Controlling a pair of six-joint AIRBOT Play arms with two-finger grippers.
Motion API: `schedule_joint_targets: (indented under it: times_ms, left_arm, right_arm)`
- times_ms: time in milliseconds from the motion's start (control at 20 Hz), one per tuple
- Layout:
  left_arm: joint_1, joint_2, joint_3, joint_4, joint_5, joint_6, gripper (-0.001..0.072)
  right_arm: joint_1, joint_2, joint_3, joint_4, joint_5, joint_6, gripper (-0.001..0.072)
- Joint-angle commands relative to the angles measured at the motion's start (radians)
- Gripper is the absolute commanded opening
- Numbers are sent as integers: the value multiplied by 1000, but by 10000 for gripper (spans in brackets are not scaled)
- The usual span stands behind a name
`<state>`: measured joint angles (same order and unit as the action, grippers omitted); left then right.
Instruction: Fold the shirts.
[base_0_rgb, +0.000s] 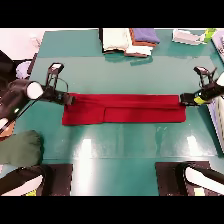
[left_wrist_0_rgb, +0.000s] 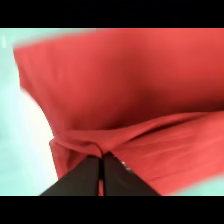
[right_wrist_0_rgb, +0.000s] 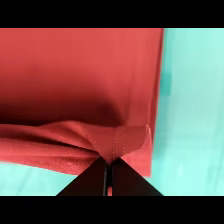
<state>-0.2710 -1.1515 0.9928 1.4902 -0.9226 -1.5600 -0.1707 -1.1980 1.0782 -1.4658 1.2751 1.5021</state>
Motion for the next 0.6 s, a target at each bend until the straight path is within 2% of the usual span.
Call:
schedule_joint_targets:
  times_ms: [0,250,300,350,400,550]
  left_arm:
    - [12,-190,90,-6,97,50,24]
    - [12,-236,115,-6,89,42,27]
    - [12,-236,127,-6,67,42,180]
    - [12,-236,145,-6,42,41,443]
    - [12,-236,171,-6,9,41,495]
    - [12,-236,257,-10,-119,42,495]
  right_arm:
    - [1,-172,139,35,-41,15,18]
    - [0,-288,245,94,-46,18,25]
    - [0,-299,264,113,-46,6,110]
    - [-5,-309,288,114,-50,5,329]
    - [-5,-311,309,112,-47,4,408]
    - [-48,-299,328,111,0,-22,412]
